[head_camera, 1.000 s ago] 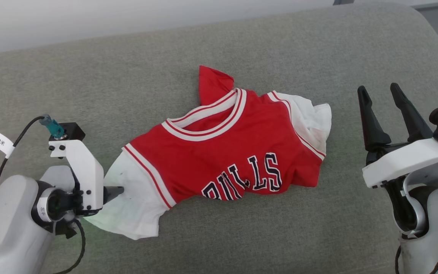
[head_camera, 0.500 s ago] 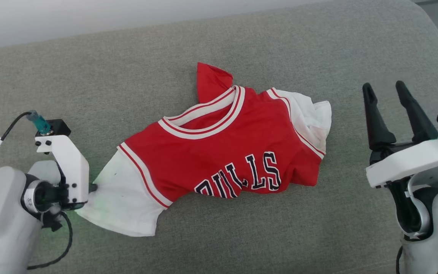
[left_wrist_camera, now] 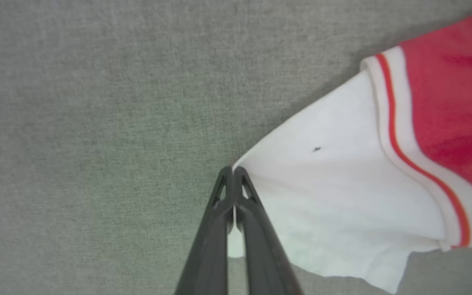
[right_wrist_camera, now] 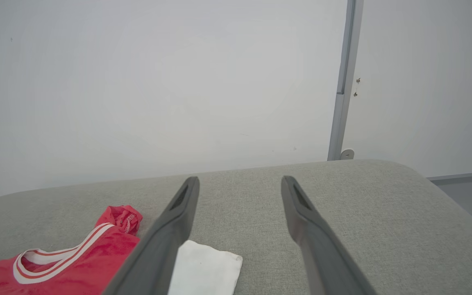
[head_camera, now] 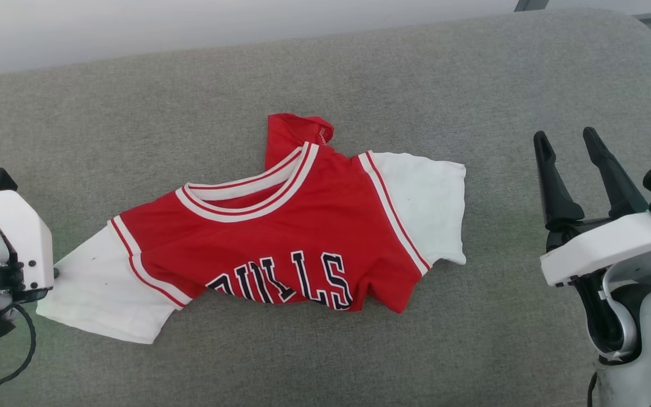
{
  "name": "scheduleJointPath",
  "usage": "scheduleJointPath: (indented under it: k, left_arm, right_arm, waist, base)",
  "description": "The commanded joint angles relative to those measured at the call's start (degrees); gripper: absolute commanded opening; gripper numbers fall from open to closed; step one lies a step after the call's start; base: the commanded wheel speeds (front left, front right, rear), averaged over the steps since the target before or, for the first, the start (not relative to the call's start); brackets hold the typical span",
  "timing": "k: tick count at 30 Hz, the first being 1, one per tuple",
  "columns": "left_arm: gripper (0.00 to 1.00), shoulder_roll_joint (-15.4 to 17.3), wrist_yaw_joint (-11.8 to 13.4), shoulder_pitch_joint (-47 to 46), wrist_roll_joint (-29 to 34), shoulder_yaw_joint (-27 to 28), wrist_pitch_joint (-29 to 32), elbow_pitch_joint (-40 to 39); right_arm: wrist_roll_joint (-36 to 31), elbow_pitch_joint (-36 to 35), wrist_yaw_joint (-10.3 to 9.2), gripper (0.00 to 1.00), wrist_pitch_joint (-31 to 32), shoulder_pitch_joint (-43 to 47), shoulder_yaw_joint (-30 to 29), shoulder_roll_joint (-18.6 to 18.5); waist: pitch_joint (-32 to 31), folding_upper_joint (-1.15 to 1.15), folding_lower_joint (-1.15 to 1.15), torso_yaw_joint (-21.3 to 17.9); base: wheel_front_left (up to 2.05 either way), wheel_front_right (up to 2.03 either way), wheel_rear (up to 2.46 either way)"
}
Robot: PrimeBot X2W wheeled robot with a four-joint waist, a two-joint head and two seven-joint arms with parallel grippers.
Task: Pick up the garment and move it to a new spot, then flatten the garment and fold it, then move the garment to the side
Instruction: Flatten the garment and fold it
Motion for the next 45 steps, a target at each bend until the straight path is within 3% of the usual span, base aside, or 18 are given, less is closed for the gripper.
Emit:
scheduleJointPath:
  k: [1,2,9,17,21,22,30,39,44,45]
  left_arm:
    - [0.90,0.24,-0.14,-0.96,0.66,-0.23,0.21,0.28]
    - [1.00,0.35,-0.22,-1.06,0.77,-0.55,0.92,0.26]
    - [1.00,-0.41,2.05,-0.76,-1.57,0.08,5.15,-1.91]
    - [1.00,-1.76,4.89,2.18,-2.34,-0.13,5.59,-2.99]
    - [1.00,-3.31,4.97,3.32,-2.98,-0.55,5.49,-2.00]
    - [0.00,-3.80,4.60,3.58,-3.64,-0.64,6.21,-1.65]
    - [0.00,-6.34,3.28,2.27,-3.76,-1.90,6.52,-2.18]
    - [0.00,-9.00,1.18,-1.71,-2.99,-3.02,3.80,-2.23]
    - [0.00,-10.43,0.09,-3.47,-3.14,-3.36,2.51,-1.27]
    - [0.00,-10.62,-0.20,-3.60,-3.23,-3.40,2.26,-1.06]
  right_arm:
    - [-0.24,-0.52,0.00,1.00,0.33,0.78,0.15,0.12]
    - [-0.29,-0.68,0.00,1.00,0.35,0.83,0.19,0.14]
    - [-0.07,-1.81,0.00,1.00,1.31,1.09,0.24,-0.13]
    - [-0.59,-1.57,0.00,1.00,2.84,0.08,0.39,-0.70]
    - [-0.54,0.43,0.00,1.00,3.57,-1.15,0.43,-1.14]
    - [0.06,1.06,0.00,1.00,3.82,-1.63,0.31,-1.06]
    - [0.69,9.06,0.01,1.00,10.08,-5.89,0.71,-4.29]
    - [3.98,22.35,0.00,1.00,26.27,-13.74,3.33,-8.77]
    - [5.30,30.90,0.00,1.00,35.41,-16.76,5.82,-8.70]
    - [5.67,32.57,0.00,0.91,37.59,-16.97,6.54,-8.67]
  waist:
    - [-0.12,0.00,0.00,0.20]
    - [-0.19,0.00,0.00,0.34]
    - [-0.19,0.00,0.00,1.25]
    - [1.72,0.00,0.00,2.12]
    - [2.84,0.00,0.00,2.52]
    - [3.14,0.00,0.00,2.66]
    - [5.41,0.00,0.00,4.71]
    - [8.21,0.00,0.00,8.85]
    - [9.59,0.00,0.00,10.61]
    - [9.72,0.00,0.00,10.88]
  base:
    - [0.00,0.00,0.00]
    - [0.00,0.00,0.00]
    - [0.00,0.00,0.00]
    - [0.00,0.00,0.00]
    - [0.00,0.00,0.00]
    - [0.00,0.00,0.00]
    - [0.00,0.00,0.00]
    - [0.00,0.00,0.00]
    - [0.00,0.00,0.00]
    - [0.00,0.00,0.00]
